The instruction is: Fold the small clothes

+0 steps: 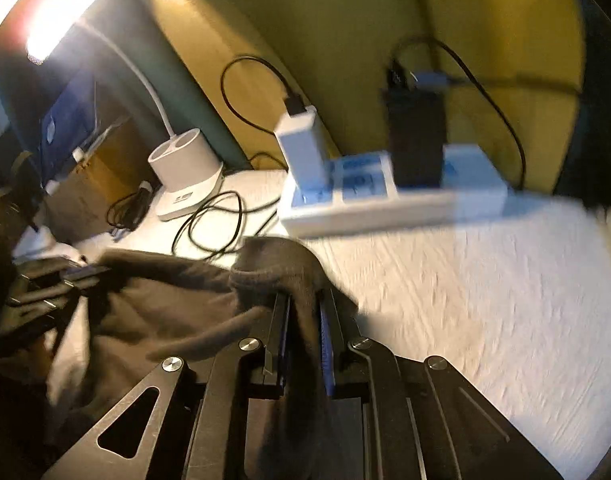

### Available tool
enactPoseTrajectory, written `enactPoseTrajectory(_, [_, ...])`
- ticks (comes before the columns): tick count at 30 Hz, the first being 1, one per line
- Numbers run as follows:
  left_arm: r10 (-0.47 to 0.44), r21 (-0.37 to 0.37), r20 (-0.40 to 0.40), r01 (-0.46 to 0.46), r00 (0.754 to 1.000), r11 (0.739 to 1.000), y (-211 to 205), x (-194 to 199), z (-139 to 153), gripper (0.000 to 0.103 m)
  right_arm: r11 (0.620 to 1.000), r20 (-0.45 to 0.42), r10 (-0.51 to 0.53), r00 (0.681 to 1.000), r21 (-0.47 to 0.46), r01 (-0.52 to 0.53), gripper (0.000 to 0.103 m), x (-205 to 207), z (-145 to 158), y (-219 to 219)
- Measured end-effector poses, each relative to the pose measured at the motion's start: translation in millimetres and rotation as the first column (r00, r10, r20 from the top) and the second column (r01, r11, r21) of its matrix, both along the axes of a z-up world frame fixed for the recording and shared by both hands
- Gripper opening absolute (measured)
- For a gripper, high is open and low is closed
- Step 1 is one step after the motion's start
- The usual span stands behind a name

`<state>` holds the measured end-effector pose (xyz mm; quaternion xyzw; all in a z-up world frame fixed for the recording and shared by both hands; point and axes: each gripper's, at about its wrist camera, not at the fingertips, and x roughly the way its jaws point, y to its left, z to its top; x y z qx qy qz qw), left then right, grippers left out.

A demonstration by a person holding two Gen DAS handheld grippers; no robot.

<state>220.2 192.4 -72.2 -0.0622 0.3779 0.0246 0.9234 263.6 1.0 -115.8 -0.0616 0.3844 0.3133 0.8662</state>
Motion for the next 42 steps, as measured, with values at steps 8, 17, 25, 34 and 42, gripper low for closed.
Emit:
enactPoseTrajectory(8, [0.05, -0.041, -0.069, -0.053, 0.996, 0.998, 20, 8, -23, 0.005, 0.991, 0.039, -0.024, 0.999, -0.131, 0.029, 0.015, 8, -18, 10])
enactPoseTrajectory(17, [0.094, -0.051, -0.067, -0.098, 0.993, 0.994, 17, -25, -5, 0.011, 0.969, 0.137, -0.119, 0.983, -0.201, 0.145, 0.052, -16, 1, -22])
enactPoseTrajectory(25, [0.044, -0.093, -0.031, -0.046, 0.999, 0.995, -10, -78, 11, 0.058, 0.974, 0.143, -0.126, 0.982, -0.17, 0.15, 0.052, -69, 18, -49])
enactPoseTrajectory(34, [-0.064, -0.162, -0.094, 0.048, 0.993, 0.986, -63, -129, -18, 0.058, 0.983, 0.097, -0.097, 0.991, -0.149, 0.111, 0.052, -142, 6, -56])
enactPoseTrajectory(42, [-0.067, -0.199, -0.13, 0.041, 0.989, 0.979, -76, -158, -29, 0.058, 0.984, 0.06, -0.115, 0.992, -0.129, 0.122, 0.052, -184, -9, -66])
